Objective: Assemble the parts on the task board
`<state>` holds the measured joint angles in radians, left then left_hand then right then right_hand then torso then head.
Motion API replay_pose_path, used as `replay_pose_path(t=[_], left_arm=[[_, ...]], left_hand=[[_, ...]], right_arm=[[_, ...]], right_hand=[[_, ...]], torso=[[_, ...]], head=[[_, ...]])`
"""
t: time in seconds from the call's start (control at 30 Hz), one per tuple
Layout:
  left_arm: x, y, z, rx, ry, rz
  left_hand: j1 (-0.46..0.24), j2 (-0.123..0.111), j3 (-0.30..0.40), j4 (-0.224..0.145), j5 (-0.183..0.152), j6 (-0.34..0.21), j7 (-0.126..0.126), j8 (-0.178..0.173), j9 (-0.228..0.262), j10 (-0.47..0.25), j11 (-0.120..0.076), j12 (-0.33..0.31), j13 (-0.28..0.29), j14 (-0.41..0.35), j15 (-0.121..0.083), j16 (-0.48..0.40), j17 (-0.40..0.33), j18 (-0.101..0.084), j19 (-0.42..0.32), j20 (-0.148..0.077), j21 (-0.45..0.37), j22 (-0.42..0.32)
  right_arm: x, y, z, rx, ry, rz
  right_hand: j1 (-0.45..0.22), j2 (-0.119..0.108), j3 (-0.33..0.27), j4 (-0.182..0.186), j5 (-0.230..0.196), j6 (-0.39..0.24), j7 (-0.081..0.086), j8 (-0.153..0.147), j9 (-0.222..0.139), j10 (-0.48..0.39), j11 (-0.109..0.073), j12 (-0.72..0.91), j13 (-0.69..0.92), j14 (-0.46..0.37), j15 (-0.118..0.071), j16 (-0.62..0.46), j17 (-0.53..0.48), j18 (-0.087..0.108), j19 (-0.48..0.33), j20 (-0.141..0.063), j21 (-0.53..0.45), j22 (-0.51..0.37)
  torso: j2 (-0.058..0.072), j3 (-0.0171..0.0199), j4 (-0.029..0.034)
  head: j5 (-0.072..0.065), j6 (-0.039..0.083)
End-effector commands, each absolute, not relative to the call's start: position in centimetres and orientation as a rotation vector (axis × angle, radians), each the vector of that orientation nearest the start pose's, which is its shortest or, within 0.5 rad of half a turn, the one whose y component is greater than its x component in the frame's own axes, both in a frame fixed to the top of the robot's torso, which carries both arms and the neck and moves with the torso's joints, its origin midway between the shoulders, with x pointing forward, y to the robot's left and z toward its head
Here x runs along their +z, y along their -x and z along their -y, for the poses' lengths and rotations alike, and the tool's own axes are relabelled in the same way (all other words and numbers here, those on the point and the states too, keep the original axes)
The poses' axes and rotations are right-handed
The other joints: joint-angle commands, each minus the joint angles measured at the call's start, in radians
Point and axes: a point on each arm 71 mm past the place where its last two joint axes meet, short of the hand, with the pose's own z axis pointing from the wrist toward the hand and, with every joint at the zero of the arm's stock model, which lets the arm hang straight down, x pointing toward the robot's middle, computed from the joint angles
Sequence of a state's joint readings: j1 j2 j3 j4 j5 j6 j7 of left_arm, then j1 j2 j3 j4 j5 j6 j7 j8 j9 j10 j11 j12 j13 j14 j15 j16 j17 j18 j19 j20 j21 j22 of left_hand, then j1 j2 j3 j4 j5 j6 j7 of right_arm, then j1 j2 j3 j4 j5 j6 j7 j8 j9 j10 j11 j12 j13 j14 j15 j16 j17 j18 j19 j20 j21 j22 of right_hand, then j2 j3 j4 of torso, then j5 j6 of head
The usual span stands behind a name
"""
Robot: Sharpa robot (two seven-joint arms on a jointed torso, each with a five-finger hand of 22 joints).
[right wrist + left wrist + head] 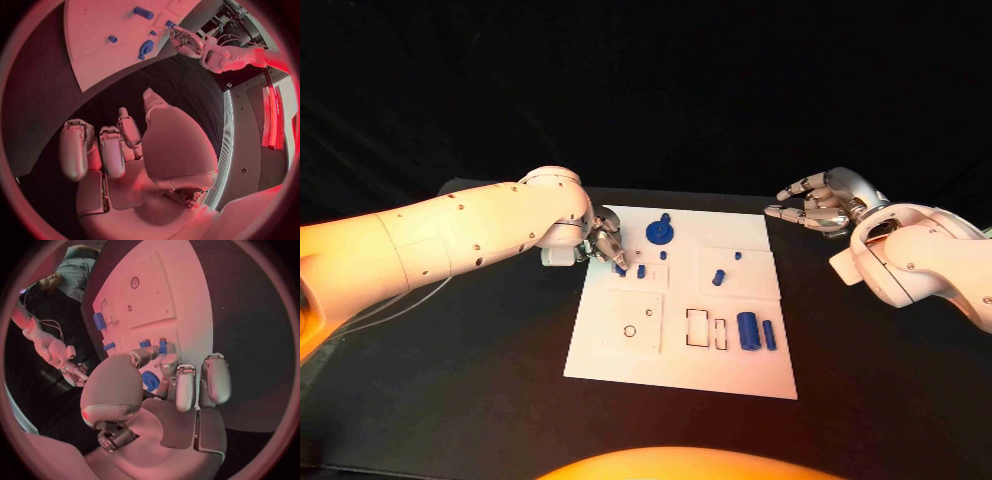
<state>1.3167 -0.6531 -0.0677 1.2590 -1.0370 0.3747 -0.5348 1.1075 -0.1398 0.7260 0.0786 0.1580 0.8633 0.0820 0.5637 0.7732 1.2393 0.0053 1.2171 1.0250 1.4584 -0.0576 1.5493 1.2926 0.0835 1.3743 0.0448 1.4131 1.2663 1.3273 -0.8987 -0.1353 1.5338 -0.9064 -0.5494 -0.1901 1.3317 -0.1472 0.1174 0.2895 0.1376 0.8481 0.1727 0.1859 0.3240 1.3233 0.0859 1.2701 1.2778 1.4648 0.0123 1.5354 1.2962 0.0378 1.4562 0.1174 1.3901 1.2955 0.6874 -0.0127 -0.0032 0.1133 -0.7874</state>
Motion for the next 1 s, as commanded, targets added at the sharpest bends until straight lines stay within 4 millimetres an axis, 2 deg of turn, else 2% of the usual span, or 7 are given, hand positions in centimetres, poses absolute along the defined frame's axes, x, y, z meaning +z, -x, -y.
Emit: replay_pose_path(t=[0.03,0.77,1.0], left_arm=[[-20.46,-52.82,-19.87,-0.297,0.081,-2.458],[-20.58,-52.65,-20.05,-0.289,0.069,-2.468],[-20.60,-52.61,-20.04,-0.289,0.068,-2.468]], left_hand=[[0.005,0.009,0.159,-0.053,0.046,0.051,-0.032,0.099,0.154,0.082,-0.026,0.021,0.015,0.112,-0.016,0.021,0.277,-0.017,0.022,-0.004,0.014,0.020],[0.004,0.009,0.162,-0.055,0.047,0.052,-0.033,0.100,0.155,0.083,-0.027,0.021,0.015,0.112,-0.016,0.021,0.277,-0.018,0.023,-0.005,0.015,0.022],[0.002,0.009,0.164,-0.056,0.048,0.052,-0.033,0.101,0.156,0.084,-0.027,0.022,0.017,0.112,-0.017,0.021,0.277,-0.018,0.024,-0.005,0.015,0.023]], right_arm=[[-15.75,-49.94,24.80,0.688,-0.504,-1.604],[-15.76,-49.94,24.84,0.688,-0.504,-1.604],[-15.76,-49.95,24.84,0.688,-0.504,-1.604]], right_hand=[[-0.027,0.012,-0.018,0.001,0.005,-0.012,-0.001,0.016,-0.006,-0.011,0.000,0.000,-0.003,0.081,-0.004,-0.013,0.176,0.006,0.041,-0.009,-0.013,0.163],[-0.028,0.012,-0.018,0.001,0.005,-0.013,-0.001,0.019,-0.007,-0.011,0.000,0.000,-0.003,0.081,-0.005,-0.015,0.174,0.006,0.041,-0.009,-0.016,0.162],[-0.028,0.012,-0.018,0.001,0.005,-0.013,-0.001,0.019,-0.007,-0.011,0.000,0.000,-0.003,0.081,-0.005,-0.015,0.174,0.006,0.041,-0.009,-0.016,0.162]], torso=[[0.000,0.0001,-0.0006],[0.000,-0.0004,0.0007],[0.000,0.0000,-0.0008]], head=[[0.001,0.000],[0.000,-0.003],[0.001,-0.003]])
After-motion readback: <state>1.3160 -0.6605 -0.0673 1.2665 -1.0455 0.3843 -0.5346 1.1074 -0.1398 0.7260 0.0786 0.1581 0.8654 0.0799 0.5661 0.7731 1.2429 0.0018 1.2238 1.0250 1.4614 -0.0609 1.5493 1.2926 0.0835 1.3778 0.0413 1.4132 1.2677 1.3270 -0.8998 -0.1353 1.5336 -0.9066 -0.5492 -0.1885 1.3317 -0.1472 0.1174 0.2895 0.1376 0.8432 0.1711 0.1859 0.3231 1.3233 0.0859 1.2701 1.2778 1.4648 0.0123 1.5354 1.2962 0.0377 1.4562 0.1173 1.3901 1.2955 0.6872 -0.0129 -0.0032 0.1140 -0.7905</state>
